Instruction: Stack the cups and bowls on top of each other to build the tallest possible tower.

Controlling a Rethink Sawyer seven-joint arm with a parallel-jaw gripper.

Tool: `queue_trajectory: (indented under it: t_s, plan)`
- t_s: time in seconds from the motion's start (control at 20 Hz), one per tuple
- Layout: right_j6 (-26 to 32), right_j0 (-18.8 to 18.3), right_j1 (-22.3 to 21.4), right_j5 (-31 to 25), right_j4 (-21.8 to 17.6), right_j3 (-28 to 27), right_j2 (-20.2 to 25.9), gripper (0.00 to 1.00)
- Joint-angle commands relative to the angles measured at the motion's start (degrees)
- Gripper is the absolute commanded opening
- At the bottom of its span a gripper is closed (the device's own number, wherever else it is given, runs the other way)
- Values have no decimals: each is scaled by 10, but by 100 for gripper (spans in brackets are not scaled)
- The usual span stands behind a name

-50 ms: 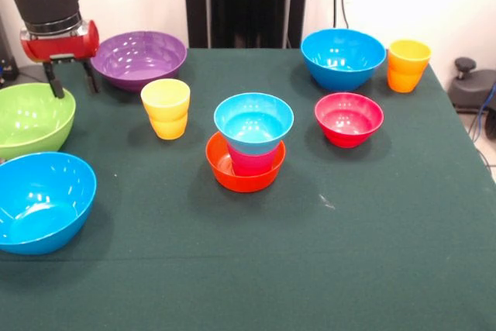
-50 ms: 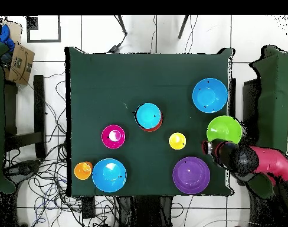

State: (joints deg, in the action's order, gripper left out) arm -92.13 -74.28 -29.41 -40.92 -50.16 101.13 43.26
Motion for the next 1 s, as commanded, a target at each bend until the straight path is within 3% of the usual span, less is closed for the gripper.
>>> queue_trajectory:
  t_s: [0.05, 1.0]
  plan:
    - [129, 17, 24, 34, -48, 12, 3, 100]
    - [124, 11, 45, 59, -50, 11, 5, 100]
